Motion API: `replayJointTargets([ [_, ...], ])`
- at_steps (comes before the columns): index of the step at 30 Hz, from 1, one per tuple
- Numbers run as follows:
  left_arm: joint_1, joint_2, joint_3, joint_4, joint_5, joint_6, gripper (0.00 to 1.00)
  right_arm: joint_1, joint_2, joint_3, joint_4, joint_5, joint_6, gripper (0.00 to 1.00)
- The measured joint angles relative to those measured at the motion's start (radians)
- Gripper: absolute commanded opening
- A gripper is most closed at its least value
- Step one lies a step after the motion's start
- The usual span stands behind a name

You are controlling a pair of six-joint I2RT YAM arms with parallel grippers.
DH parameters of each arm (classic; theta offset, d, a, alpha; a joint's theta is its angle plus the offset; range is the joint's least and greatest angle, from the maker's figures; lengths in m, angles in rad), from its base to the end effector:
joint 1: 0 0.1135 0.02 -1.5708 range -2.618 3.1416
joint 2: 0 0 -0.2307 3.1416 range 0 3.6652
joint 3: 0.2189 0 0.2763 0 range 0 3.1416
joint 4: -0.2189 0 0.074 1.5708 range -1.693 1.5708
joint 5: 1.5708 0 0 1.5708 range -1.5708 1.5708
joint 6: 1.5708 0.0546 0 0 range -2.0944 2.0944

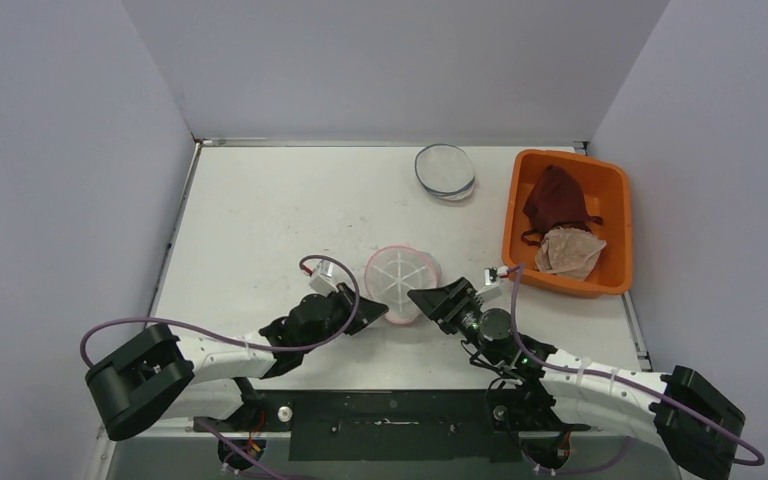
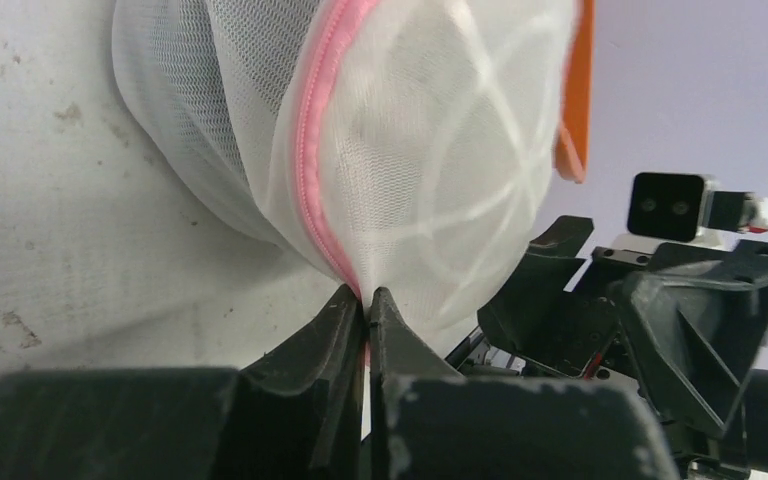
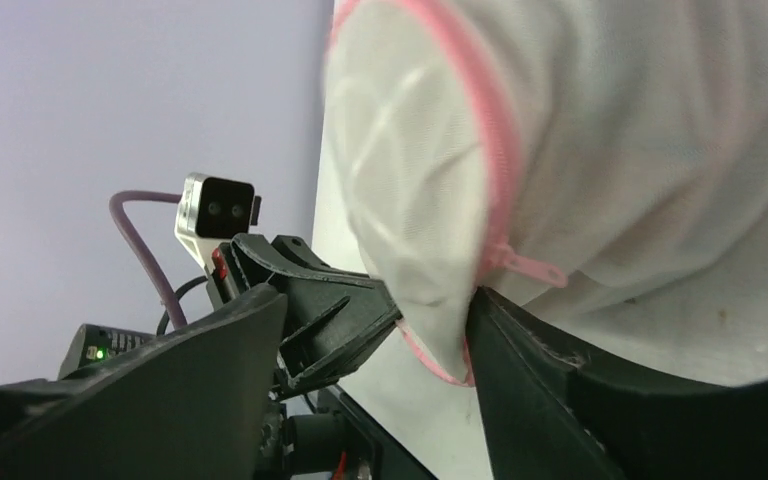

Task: Unzip the laundry bag and remove the bra
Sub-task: Adjust the laundry bag at the center of the board.

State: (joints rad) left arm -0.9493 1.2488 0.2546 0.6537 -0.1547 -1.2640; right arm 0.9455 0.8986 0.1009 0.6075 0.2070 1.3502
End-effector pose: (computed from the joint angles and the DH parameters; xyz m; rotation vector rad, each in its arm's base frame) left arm 0.1611 -0.2105 0.0962 -0.4524 2.1015 -1.2818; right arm 0.1454 0.1822 0.1188 0.5710 1.9279 1.4233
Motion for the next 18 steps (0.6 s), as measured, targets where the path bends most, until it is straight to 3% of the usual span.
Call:
replayJointTargets([
  [3,0.032,-0.058,0.004,-0.026,0.029,0.022,0.0,0.002,-0.059,0.095,-0.156,-0.031,-0.094,0.84],
  [8,0.17,-0.156,0.034,-0.089,0.17,0.072,0.0,-0.031,-0.151,0.282,-0.454,-0.071,-0.299,0.87],
  [14,0.351,-0.158,0.117,-0.219,0.421,0.18,0.0,-0.308,-0.148,0.355,-0.603,-0.265,-0.497,0.87],
  [18,0.382,-0.121,0.183,-0.309,0.533,0.261,0.0,-0.491,-0.029,0.347,-0.542,-0.489,-0.527,0.87],
])
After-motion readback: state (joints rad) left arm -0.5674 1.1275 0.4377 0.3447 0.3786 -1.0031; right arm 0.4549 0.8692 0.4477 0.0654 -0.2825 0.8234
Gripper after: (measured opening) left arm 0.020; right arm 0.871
